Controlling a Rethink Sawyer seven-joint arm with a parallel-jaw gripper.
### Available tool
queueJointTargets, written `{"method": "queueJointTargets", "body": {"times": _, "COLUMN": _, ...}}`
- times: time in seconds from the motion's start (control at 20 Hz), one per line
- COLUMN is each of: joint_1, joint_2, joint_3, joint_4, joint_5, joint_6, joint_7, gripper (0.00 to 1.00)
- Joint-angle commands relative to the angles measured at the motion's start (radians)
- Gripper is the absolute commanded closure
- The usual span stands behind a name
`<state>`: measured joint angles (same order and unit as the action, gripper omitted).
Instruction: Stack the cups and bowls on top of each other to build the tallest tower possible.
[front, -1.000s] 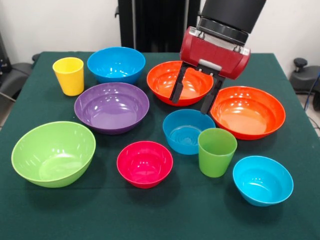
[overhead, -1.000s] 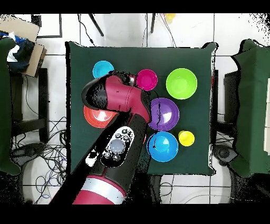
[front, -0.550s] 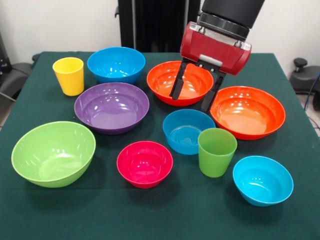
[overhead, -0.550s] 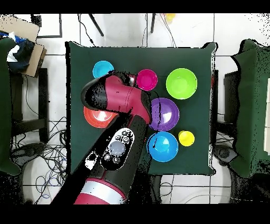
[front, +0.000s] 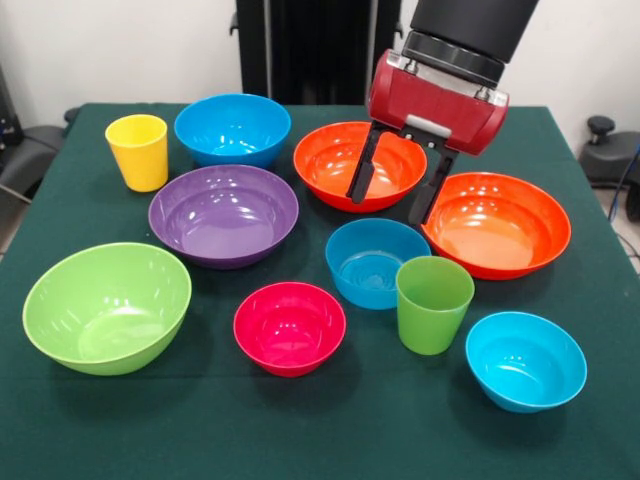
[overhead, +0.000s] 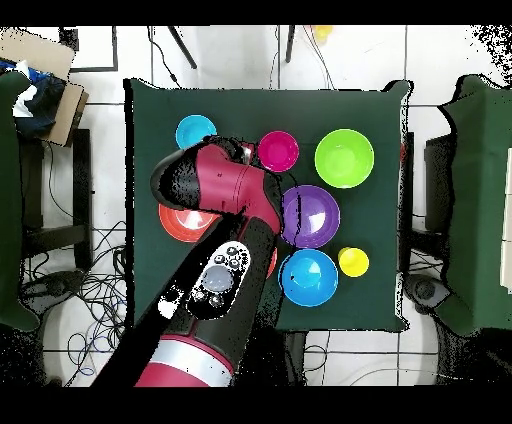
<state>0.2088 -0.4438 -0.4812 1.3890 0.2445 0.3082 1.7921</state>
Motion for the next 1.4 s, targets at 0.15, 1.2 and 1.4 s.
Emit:
{"method": "queueJointTargets", "body": {"times": 0.15, "joint_1": 0.009, "joint_2": 0.095, "joint_3": 0.113, "joint_4": -0.013, "joint_5": -0.007, "joint_6": -0.071, "joint_7": 0.169, "gripper": 0.00}}
{"method": "queueJointTargets", "body": {"times": 1.2, "joint_1": 0.041, "joint_2": 0.146, "joint_3": 0.082, "joint_4": -0.029, "joint_5": 0.029, "joint_6": -0.125, "joint_7": 0.210, "gripper": 0.00}}
{"method": "queueJointTargets", "body": {"times": 1.4, "joint_1": 0.042, "joint_2": 0.142, "joint_3": 0.082, "joint_4": -0.025, "joint_5": 0.023, "joint_6": -0.124, "joint_7": 0.217, "gripper": 0.00}}
